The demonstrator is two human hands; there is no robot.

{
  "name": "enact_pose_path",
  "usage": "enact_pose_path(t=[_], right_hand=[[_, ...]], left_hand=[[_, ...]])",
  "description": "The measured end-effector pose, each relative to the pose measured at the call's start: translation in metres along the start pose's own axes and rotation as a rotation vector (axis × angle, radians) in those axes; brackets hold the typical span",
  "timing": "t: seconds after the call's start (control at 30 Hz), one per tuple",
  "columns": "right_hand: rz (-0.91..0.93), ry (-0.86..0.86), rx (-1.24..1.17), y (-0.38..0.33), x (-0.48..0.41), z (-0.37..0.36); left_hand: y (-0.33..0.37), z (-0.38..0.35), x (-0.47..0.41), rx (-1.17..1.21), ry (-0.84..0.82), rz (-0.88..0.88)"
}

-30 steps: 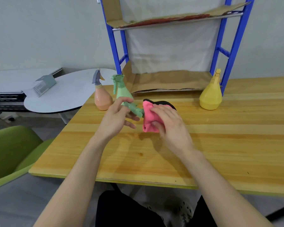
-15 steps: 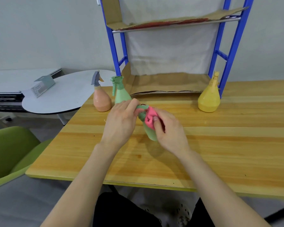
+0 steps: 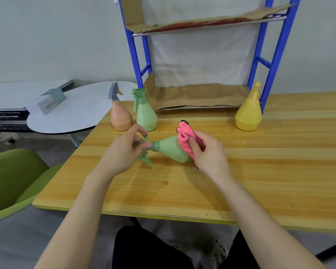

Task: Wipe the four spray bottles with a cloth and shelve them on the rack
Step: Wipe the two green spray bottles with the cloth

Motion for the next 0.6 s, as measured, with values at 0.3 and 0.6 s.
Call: enact_pose_path(t=[0.3, 0.6], right_hand=[[-0.221, 0.086, 0.001, 0.029, 0.003, 0.003], [-0.287, 0.124, -0.195, 0.038, 0.004, 0.043]], left_hand=[[0.029, -0.024, -0.028, -0.431, -0.365, -0.039], [0.012, -0.023, -0.022, -0.206, -0.116, -0.111]])
Point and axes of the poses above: each hand's wrist, its own x-axis away from the middle knuckle, its own z-axis out of the back of the hand, y = z × x, the point moved 7 cm from there along -x, towards the middle knuckle, and after that the axes turned 9 degrees about -z, right-handed, at the moved point
